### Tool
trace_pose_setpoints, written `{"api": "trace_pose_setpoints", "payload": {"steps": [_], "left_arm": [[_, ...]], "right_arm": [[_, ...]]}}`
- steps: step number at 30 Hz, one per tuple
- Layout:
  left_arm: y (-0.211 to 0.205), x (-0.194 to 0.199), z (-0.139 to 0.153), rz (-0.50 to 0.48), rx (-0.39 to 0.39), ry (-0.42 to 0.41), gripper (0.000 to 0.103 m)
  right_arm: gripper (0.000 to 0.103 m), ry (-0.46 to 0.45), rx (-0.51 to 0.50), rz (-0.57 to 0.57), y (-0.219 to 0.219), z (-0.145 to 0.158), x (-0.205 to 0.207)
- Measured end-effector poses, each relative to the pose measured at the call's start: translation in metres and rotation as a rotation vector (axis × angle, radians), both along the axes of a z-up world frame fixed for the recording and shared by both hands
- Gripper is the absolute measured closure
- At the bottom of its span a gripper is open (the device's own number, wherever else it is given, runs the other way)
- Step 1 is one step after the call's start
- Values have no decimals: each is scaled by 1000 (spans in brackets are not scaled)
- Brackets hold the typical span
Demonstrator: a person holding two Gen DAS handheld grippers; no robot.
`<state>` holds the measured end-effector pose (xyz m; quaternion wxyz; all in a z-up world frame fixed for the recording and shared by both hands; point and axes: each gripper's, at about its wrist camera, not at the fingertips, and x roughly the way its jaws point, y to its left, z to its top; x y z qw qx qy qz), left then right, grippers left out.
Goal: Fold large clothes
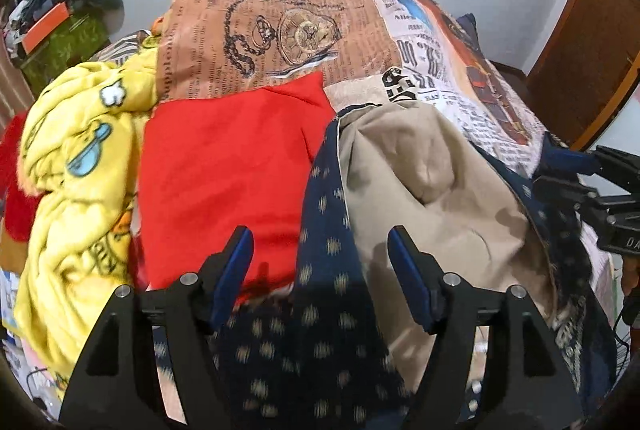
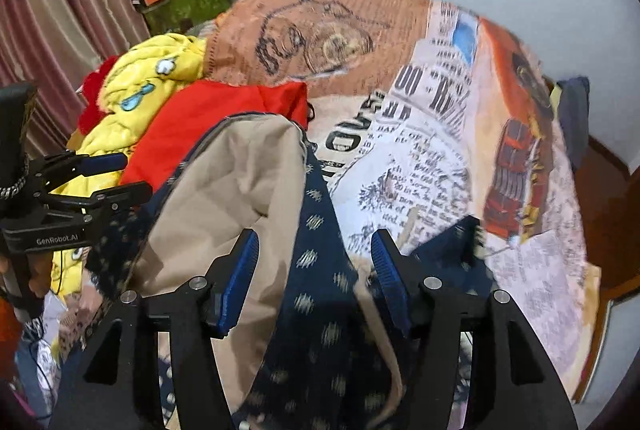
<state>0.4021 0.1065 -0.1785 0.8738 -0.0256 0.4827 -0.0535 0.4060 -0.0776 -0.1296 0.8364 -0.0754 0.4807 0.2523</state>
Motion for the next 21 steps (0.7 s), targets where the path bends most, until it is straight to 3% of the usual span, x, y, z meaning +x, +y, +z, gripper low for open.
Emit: {"api": "trace_pose_setpoints", "payload": {"steps": [5, 10, 13, 14, 15, 16, 21], "left_arm": [[-5, 32, -26, -2, 4, 44, 34], [-5, 52, -46, 7, -15, 67, 36], [-7, 57, -50, -4, -60, 78, 61], [-7, 56, -50, -11, -78, 79, 76], [-7, 55, -48, -12, -95, 78, 86], [-8, 54, -45, -9, -101, 71, 87], [-13, 33, -13, -42, -125, 2, 94]], "right_arm": [[48, 139, 18, 12, 9, -32, 25], [48, 163, 21, 26, 15, -47, 36], [52, 156, 59, 31, 14, -46, 38], [56, 148, 73, 33, 13, -44, 38], [71, 148, 85, 39, 12, -42, 37], [84, 157, 99, 48, 12, -42, 39], [91, 154, 166, 55, 3, -25, 26]]}}
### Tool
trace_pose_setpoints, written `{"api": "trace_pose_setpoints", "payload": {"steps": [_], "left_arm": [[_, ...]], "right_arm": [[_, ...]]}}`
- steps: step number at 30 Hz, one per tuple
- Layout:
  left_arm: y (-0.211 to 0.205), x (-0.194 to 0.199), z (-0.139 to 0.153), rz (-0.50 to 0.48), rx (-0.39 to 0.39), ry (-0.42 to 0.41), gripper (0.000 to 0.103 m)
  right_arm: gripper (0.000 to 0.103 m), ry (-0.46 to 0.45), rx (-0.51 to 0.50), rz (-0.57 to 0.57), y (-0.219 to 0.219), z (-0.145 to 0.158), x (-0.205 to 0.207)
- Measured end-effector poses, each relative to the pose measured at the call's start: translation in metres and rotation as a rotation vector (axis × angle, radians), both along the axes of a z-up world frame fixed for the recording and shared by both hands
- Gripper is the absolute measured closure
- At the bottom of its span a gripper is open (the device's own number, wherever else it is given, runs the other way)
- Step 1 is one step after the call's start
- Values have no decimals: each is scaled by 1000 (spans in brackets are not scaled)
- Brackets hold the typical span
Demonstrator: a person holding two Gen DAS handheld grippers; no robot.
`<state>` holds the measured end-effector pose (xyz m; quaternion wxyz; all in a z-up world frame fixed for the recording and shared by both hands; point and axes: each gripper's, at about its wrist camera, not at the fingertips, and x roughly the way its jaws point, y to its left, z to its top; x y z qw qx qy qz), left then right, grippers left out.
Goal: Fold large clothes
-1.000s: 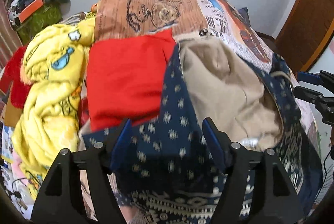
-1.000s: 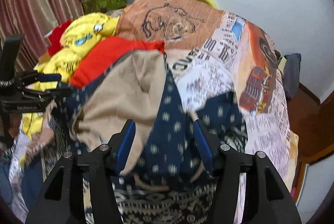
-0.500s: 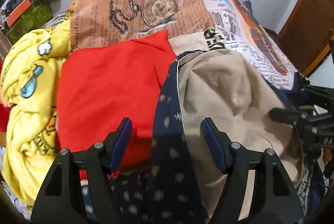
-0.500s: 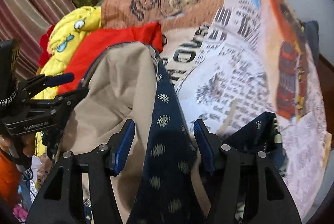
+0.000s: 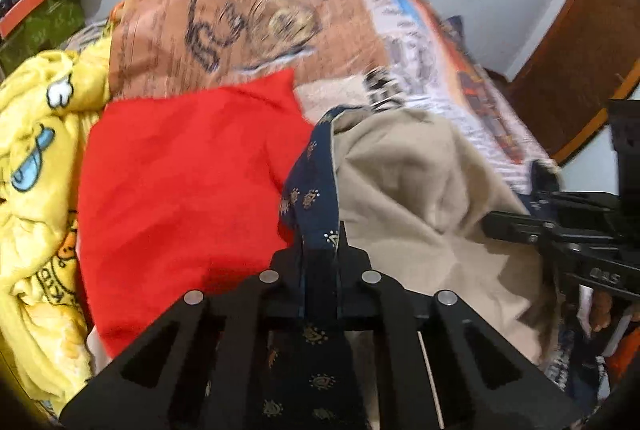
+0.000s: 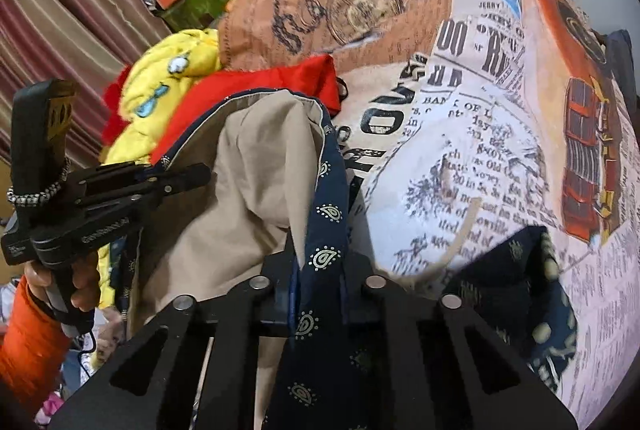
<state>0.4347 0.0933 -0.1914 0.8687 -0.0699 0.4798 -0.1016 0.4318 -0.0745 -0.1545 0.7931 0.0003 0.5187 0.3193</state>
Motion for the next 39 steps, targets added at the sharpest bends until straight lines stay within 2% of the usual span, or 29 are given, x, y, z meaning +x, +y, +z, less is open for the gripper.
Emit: {"api": "trace_pose_setpoints", "payload": {"steps": [7, 10, 14, 18, 24, 31, 37, 39], "left_arm": [[-21, -57, 67, -101, -10, -142, 94], [-27, -81, 85, -129, -7, -168, 94], [-35, -113, 93, -163, -10, -170, 94], [-45, -142, 81, -208, -2, -133, 94], [-59, -177, 38, -254, 10, -27, 94], [-69, -209, -3, -259, 17, 46, 91], [-65, -232, -13, -232, 29, 47, 88], [-61, -235, -10, -230, 26, 53, 84]], "right_arm": [[91, -106, 40, 10, -19, 56, -47], [91, -145, 42, 24, -26, 74, -73], [91, -172, 26, 46, -32, 85, -109], [91, -165, -15, 68, -36, 76, -137], [91, -91, -55, 66, -49, 44, -164], [91, -28, -62, 16, -68, 13, -186], [90, -9, -54, -17, -77, 1, -194], [89, -12, -55, -29, -80, 3, -196]]}}
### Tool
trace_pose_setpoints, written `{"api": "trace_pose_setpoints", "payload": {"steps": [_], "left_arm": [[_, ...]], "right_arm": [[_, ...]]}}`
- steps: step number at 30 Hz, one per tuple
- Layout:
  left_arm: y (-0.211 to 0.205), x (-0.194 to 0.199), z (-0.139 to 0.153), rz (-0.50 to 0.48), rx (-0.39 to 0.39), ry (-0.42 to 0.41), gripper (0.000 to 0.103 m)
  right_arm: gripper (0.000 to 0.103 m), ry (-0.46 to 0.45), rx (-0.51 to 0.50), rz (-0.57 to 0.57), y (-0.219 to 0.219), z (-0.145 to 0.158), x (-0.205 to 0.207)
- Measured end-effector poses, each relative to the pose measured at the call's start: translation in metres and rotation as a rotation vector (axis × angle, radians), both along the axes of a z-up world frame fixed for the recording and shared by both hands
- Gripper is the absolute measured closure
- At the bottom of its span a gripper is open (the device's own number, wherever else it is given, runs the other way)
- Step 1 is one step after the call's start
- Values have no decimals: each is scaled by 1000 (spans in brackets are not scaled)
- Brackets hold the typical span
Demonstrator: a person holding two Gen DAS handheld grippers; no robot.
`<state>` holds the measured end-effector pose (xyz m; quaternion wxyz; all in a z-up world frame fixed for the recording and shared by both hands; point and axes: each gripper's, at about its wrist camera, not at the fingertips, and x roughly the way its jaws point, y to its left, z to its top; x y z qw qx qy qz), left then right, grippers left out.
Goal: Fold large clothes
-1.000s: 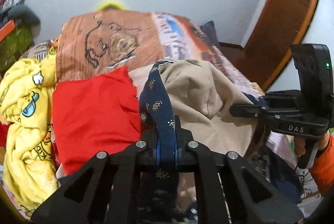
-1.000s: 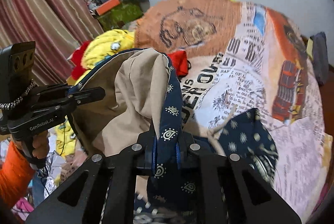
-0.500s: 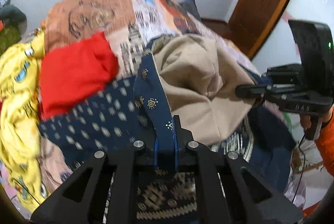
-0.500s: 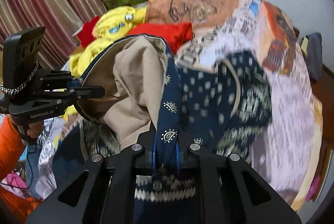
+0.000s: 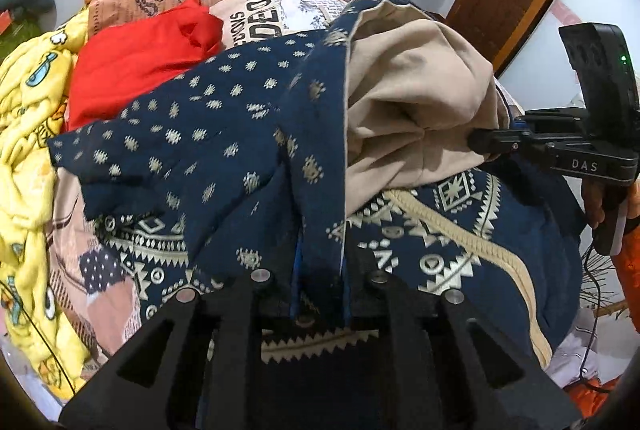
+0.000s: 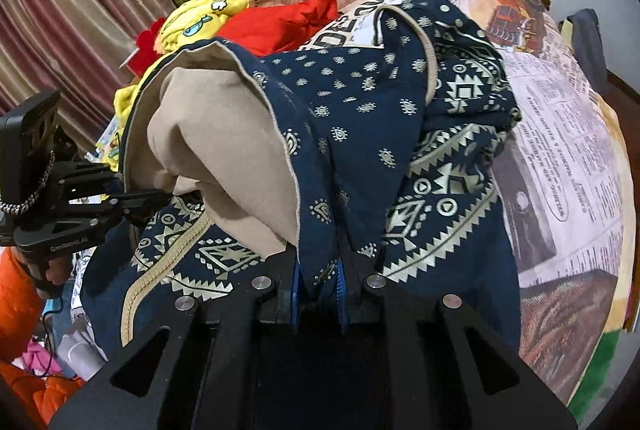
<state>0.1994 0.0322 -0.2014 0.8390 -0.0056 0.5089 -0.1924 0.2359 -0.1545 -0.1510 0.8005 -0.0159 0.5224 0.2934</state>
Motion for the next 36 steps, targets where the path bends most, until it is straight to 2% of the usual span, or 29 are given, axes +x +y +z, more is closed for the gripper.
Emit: {"api": "trace_pose_setpoints", "payload": {"steps": [2, 5, 9, 12, 15, 18, 22, 26, 30, 36], "left_arm": [[4, -2, 5, 0, -3, 4, 75], [14, -3, 20, 37, 24, -25, 52], [37, 2, 51, 111, 36, -116, 42], [53, 16, 72, 174, 42, -181, 34], [62, 45, 81, 201, 31, -202, 32], [61, 88, 73, 211, 36, -170, 31], [45, 142, 46, 182, 102, -96, 31], [22, 172, 16, 141, 126, -20, 31], [-2, 168, 2, 56, 44, 41, 31], [-38, 113, 22, -118, -33, 8, 31]], "right_arm": [[87, 12, -2, -5, -4, 4, 0], [86, 9, 11, -38, -14, 14, 1], [85, -26, 51, -93, -32, 33, 2], [85, -68, 41, -145, -43, 43, 4], [84, -89, 50, -194, -54, 49, 9], [79, -82, 60, -236, -62, 47, 15], [75, -64, 57, -266, -68, 43, 21], [75, -30, 54, -281, -73, 36, 24], [75, -20, 56, -280, -75, 37, 28], [75, -63, 71, -245, -62, 56, 36]]}}
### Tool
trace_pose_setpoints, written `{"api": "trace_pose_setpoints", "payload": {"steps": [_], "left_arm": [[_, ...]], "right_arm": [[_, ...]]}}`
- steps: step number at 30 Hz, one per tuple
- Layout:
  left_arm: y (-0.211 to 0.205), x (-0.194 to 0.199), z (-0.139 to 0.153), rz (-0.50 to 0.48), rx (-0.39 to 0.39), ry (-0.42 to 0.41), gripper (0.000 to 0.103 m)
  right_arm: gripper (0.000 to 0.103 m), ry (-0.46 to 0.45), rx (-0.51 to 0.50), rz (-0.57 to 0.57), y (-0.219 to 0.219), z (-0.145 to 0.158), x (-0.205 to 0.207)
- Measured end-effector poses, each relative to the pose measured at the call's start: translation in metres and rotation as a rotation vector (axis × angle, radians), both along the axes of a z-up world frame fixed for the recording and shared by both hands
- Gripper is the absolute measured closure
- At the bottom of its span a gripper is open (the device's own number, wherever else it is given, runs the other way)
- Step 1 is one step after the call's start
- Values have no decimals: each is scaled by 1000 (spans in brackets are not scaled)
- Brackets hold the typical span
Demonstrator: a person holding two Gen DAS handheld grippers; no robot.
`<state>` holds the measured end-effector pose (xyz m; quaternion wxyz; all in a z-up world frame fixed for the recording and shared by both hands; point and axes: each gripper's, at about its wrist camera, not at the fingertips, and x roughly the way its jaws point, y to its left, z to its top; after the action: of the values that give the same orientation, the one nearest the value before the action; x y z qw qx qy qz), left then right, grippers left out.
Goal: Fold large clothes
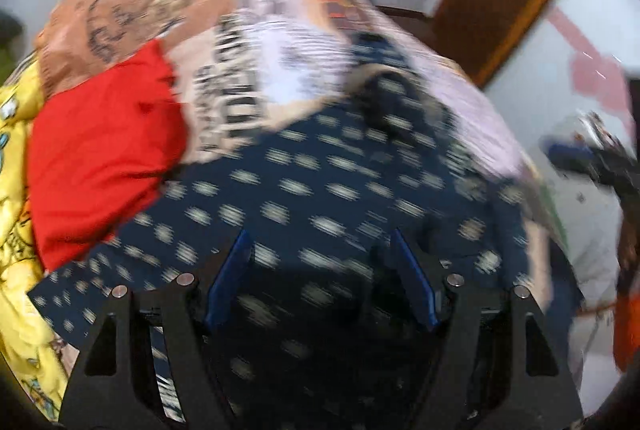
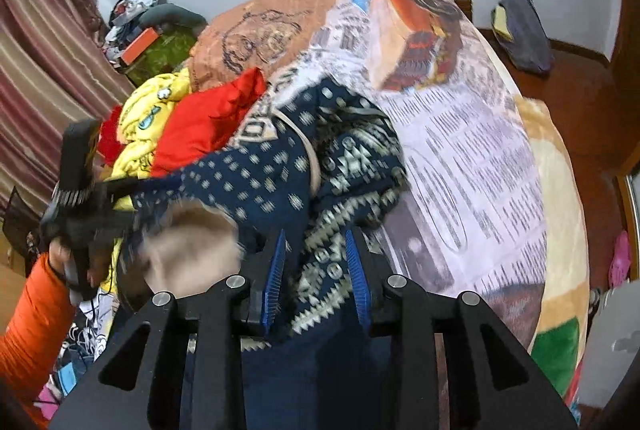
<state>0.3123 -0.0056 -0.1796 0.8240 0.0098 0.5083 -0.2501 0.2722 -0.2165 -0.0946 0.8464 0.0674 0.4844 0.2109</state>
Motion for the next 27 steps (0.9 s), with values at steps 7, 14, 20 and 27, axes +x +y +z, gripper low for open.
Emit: {"api": "trace_pose_setpoints", "payload": {"steps": [7, 14, 20, 27], "left_arm": [[-34, -68, 13, -134, 55, -45, 31], [-35, -105, 4, -116, 132, -77, 31], [-4, -118, 3, 13, 109, -68, 28], [61, -110, 14, 224, 51, -81, 19]], "right_arm": [[65, -63, 9, 91, 47, 25, 3], [59, -32, -60, 201, 93, -3, -13], [59, 80, -102, 210, 89, -50, -28], [49, 96, -86, 199, 72, -50, -39]]}}
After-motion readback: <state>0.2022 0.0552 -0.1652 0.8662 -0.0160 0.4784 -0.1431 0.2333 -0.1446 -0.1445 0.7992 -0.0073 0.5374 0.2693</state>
